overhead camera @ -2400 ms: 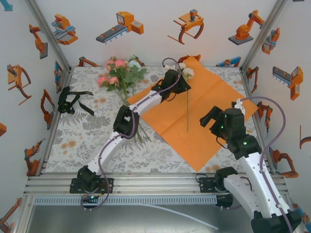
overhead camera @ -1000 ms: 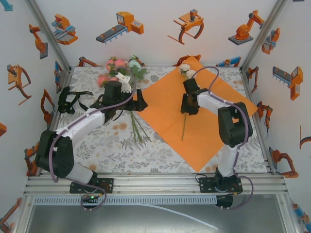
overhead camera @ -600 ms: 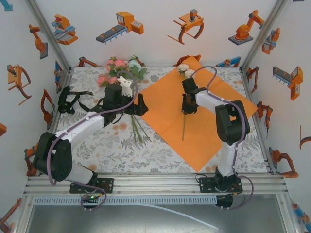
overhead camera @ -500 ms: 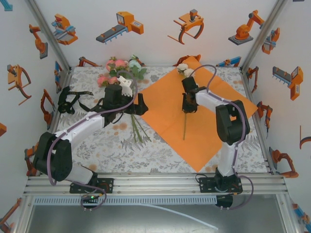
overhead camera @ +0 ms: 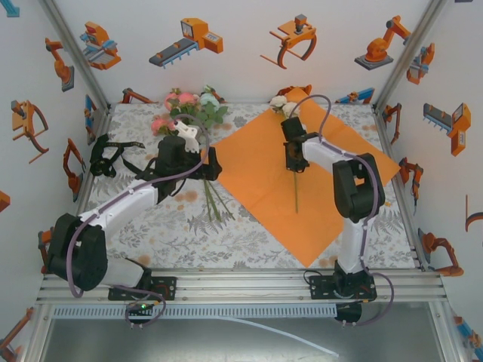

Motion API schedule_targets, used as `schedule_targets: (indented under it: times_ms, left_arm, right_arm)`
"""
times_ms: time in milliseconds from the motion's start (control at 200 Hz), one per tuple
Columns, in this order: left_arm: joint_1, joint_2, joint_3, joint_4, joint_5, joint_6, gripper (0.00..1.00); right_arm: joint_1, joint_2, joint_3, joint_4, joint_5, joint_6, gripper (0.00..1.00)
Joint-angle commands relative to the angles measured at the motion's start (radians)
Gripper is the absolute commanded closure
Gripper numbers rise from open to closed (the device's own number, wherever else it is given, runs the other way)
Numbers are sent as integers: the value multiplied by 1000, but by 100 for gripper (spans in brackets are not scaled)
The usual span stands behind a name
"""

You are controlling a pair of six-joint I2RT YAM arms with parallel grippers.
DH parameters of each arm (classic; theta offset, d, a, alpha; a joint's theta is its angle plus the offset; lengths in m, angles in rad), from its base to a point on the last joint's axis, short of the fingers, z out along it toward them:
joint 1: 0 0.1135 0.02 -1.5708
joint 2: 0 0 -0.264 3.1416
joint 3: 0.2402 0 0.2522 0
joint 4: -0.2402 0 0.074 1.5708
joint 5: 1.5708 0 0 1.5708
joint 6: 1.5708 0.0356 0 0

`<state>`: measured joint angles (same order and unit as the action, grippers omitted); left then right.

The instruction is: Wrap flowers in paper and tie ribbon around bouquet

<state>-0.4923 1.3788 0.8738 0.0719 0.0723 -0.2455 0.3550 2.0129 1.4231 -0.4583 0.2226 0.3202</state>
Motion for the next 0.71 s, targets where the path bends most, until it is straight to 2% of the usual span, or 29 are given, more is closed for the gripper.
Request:
schedule_targets:
  times_ms: [0,85,230,401,466,581,701]
  left_arm:
    - [42,0,10,-42,-91,-57,0]
    - [81,46,46,-79,-147,-104,2]
    - [145,169,110,-64,-159,-155,15]
    - [202,356,237,-38,-134,-191,47]
    - [217,417,288,-23,-125,-196,56]
    - [237,509,384,-54,-158,-229,63]
    - [248,575,447,-75,-216,-258,65]
  right_arm:
    - [3,-21,2,-11,19,8,77]
    - [4,-80,1,-28,11,14,68]
    - [4,-244,-26,-61,3,44,67]
    - [14,-461,-161,-24,-106,107,64]
    - [21,-528,-212,-16,-119,126,63]
    - [26,-618,-282,-16,-131,158,61]
    - [28,-682,-326,-27,-133,168,60]
